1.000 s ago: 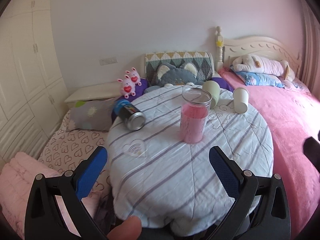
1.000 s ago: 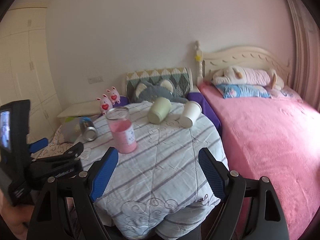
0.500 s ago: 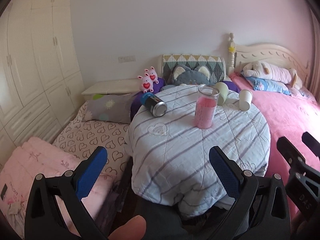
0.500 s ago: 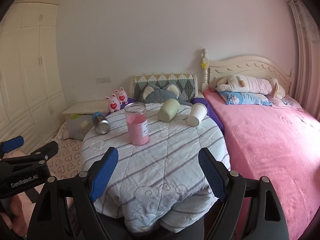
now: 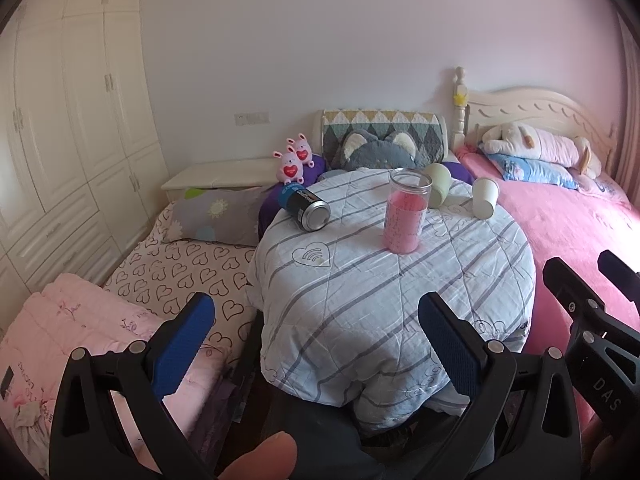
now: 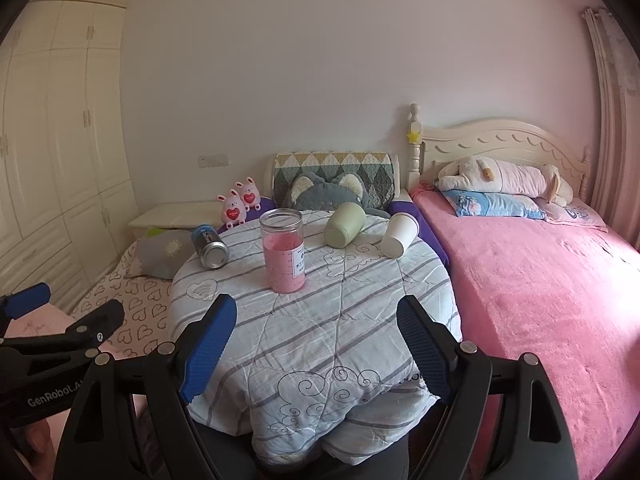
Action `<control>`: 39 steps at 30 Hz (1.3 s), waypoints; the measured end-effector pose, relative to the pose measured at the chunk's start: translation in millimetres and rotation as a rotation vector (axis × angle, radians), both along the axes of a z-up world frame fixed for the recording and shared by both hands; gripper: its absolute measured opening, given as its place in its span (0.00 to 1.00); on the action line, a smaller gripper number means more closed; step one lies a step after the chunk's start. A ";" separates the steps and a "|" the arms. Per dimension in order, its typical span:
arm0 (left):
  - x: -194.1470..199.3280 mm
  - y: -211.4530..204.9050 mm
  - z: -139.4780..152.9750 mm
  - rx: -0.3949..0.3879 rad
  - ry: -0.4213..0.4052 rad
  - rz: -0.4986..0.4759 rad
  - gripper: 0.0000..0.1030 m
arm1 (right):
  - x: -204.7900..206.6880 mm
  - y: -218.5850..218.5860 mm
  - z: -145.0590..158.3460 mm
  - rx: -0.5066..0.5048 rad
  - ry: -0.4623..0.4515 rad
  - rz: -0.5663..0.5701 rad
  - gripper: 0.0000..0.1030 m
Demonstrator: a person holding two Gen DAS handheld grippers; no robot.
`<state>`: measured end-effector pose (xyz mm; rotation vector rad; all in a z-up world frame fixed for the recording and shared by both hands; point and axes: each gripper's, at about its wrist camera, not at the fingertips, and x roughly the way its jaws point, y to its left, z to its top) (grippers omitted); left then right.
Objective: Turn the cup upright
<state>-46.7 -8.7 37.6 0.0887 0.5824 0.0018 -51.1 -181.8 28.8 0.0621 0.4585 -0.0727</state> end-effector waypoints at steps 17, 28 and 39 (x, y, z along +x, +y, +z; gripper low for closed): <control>0.0 -1.5 -2.1 0.009 0.005 -0.009 1.00 | 2.0 0.2 -1.8 0.003 0.013 0.010 0.81; 0.2 -1.2 -0.7 0.012 -0.004 -0.028 1.00 | 2.5 -2.4 -2.6 0.004 0.020 0.010 0.81; -2.3 -2.0 1.5 -0.009 -0.018 -0.047 1.00 | 4.3 -3.9 -4.4 0.006 0.027 0.013 0.81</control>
